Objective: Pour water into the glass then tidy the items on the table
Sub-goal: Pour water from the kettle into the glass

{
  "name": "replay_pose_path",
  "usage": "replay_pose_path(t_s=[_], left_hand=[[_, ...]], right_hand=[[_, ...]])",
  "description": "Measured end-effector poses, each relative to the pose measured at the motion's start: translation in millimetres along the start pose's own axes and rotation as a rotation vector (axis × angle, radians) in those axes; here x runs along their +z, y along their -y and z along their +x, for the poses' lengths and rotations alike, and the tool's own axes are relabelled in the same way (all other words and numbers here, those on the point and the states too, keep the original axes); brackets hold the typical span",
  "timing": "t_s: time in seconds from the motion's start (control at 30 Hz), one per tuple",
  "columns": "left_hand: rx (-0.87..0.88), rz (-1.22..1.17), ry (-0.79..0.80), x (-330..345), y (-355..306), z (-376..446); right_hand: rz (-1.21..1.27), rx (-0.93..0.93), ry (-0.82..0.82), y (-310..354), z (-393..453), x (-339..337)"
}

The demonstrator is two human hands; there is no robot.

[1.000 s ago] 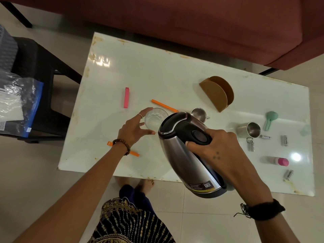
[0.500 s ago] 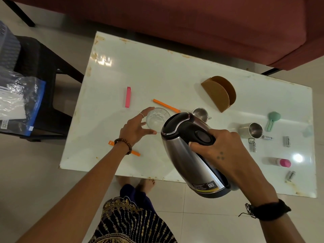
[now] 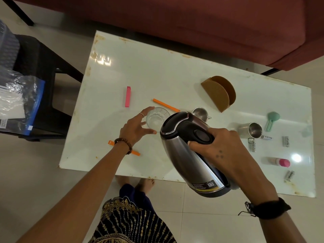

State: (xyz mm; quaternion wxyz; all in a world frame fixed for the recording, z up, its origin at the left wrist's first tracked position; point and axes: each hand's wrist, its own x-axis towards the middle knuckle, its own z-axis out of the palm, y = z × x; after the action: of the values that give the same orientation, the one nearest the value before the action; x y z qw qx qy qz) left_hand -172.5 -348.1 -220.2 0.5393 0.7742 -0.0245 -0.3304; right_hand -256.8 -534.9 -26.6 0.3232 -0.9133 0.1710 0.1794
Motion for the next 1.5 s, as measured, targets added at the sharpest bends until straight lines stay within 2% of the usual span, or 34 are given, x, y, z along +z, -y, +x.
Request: replay_pose_path(t_s=[0.53,0.9,1.5], left_hand=[[0.027,0.016,-0.011,0.5,1.6,-0.1],[-0.029,0.038,-0.024,-0.2,-3.0,-1.2],[0.002,0.031,-0.015,0.7,-3.2,-2.6]], right_hand=[[0.014,0.074,0.072,5.7,1.2,-1.3],[0.013,0.076,0.060,10.1,1.7,-2.6],[0.008,0.100,0.092,12.8,4.7,-5.4]])
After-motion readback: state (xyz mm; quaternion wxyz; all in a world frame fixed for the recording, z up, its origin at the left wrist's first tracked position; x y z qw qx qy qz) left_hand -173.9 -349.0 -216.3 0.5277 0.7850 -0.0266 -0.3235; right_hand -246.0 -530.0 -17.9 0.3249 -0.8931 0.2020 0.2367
